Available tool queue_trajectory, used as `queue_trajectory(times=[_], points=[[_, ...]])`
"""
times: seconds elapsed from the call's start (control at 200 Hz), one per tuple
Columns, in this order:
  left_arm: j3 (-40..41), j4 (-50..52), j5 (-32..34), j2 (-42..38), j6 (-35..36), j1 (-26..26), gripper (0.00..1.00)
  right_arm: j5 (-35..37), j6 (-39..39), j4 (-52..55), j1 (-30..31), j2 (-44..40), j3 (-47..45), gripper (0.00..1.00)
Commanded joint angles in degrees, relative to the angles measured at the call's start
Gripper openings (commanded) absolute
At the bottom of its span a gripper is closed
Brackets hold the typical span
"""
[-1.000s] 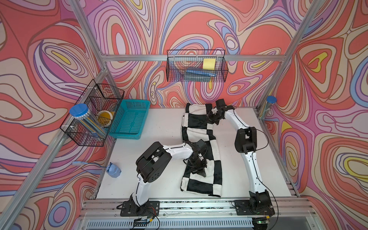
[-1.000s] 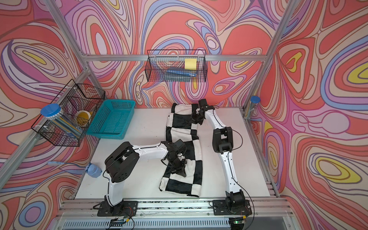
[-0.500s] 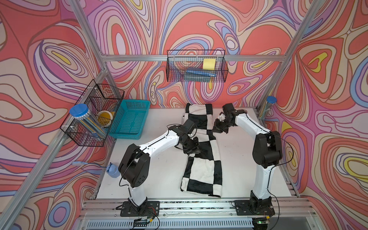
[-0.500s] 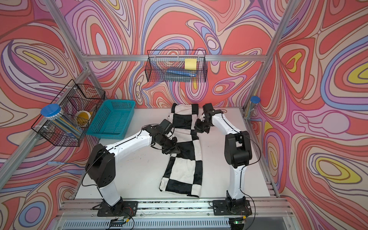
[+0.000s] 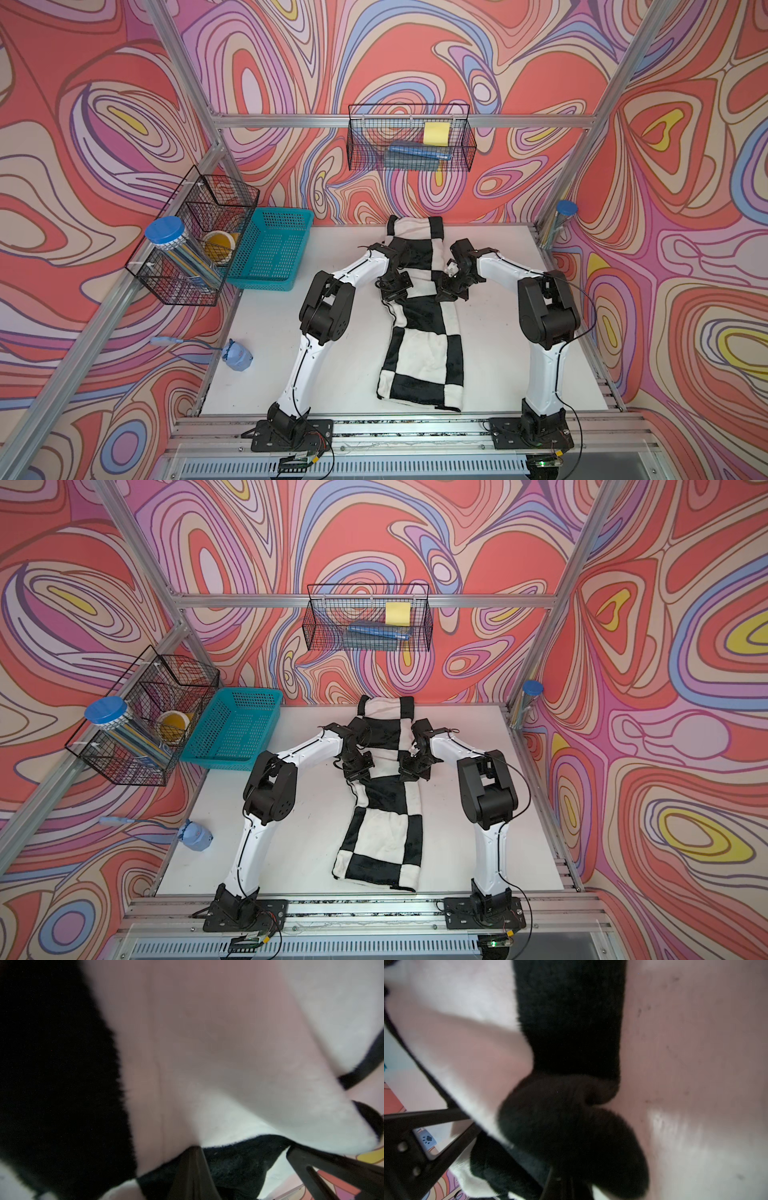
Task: Roll up the pillowcase
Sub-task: Adjust the pillowcase at the center of the board.
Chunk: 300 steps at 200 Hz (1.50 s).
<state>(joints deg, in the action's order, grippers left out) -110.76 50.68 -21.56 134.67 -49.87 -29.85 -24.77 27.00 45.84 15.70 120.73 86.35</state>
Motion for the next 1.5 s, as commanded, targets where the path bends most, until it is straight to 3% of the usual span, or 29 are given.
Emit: queue_trajectory(times=[0.0, 0.2, 0.396, 0.656, 0.781, 0.916, 0.981, 1.016, 1.127, 1.267, 1.427, 1.497], points=[[-4.2, 3.3, 1.6, 4.7, 1.1, 2.4, 0.09, 1.4, -2.2, 0.8, -0.3, 4.8, 2.5, 0.0], [-22.5, 8.8, -0.1, 16.7, 2.2, 5.8, 0.23, -1.5, -1.2, 1.5, 0.0, 12.2, 10.8, 0.0], [-29.3, 6.4, -4.0, 21.3, 1.4, 8.7, 0.31, -0.2, -1.3, 3.5, 0.3, 16.4, 18.5, 0.0], [-27.4, 5.6, -4.7, 19.3, 2.6, 9.1, 0.35, 1.0, -1.6, 7.1, -0.1, 23.1, 31.5, 0.0], [-24.7, 6.2, -4.4, 12.4, 5.9, 8.3, 0.51, 1.0, -1.3, 7.1, -0.1, 19.7, 31.7, 0.0], [-15.6, 4.4, -1.8, 0.1, 7.9, 7.8, 0.76, 0.6, -0.5, 7.4, -0.1, 13.9, 29.2, 0.0], [-11.2, 5.2, 1.1, -5.9, 8.6, 7.8, 0.81, 1.2, -0.5, 8.0, 0.0, 10.5, 27.1, 0.0], [-8.3, 5.7, 2.6, -9.3, 8.7, 7.6, 0.82, 1.8, -0.5, 7.9, 0.0, 8.0, 25.1, 0.0], [4.1, 7.4, 6.8, -20.9, 9.9, 6.8, 0.85, 2.9, -0.8, 8.4, 0.0, -0.7, 16.6, 0.19], [28.1, 7.2, 6.9, -36.6, 7.8, 2.6, 0.82, 2.2, -0.8, 8.9, 1.4, -14.2, -1.1, 0.41], [49.8, 5.3, 5.1, -49.7, 1.6, -7.7, 0.82, 0.4, 2.4, 9.3, 5.9, -29.4, -21.7, 0.51], [57.7, 2.2, 4.7, -54.5, -1.9, -9.8, 0.83, 0.5, 4.0, 8.7, 7.7, -35.1, -28.8, 0.54]])
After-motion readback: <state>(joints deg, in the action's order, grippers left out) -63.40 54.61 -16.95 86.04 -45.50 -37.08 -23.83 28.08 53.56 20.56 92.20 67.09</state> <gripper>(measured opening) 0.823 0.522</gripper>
